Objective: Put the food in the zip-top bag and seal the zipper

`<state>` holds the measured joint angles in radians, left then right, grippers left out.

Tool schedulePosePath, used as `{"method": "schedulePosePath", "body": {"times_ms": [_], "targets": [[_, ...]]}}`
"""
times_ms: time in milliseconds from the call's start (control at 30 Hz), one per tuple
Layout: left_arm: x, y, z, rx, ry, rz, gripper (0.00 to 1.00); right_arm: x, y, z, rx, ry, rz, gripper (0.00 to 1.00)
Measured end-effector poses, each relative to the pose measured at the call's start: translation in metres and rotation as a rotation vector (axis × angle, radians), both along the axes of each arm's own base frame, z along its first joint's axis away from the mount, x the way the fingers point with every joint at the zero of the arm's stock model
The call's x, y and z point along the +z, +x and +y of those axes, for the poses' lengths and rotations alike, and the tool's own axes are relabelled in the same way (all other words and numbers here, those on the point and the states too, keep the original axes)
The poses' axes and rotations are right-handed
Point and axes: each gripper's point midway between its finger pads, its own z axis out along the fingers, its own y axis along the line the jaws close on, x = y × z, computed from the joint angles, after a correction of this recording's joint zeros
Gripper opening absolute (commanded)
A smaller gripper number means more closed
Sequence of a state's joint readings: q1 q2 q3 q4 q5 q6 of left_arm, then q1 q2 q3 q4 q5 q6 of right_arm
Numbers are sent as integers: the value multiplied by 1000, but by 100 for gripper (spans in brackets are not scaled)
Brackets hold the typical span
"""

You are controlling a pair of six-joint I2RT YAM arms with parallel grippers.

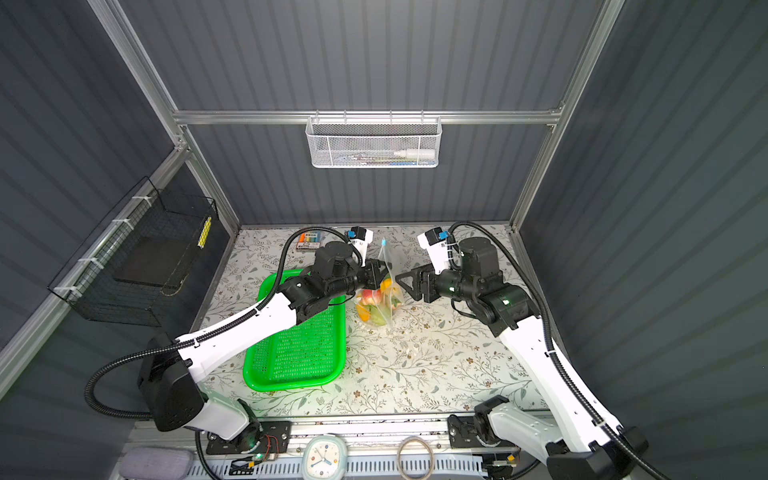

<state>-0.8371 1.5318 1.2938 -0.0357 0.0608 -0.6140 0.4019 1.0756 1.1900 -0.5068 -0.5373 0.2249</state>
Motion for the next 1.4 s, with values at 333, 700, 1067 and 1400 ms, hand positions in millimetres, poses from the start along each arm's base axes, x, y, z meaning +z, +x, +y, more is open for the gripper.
{"method": "schedulePosePath", "body": {"times_ms": [333,700,1067,1400], "targets": [[1,4,3,27,6,-8,0,-18,-8,28,58,-68,-6,79],[12,9,4,55,-12,-25,0,-56,-8,44,-18,-197,-37,78],[14,16,10,115,-20,-24,0,-71,-3,62,-98,-253,-47,76],[16,18,11,127,-27,-29,0,-61,-12,58,-148,-188,-40,72]]}}
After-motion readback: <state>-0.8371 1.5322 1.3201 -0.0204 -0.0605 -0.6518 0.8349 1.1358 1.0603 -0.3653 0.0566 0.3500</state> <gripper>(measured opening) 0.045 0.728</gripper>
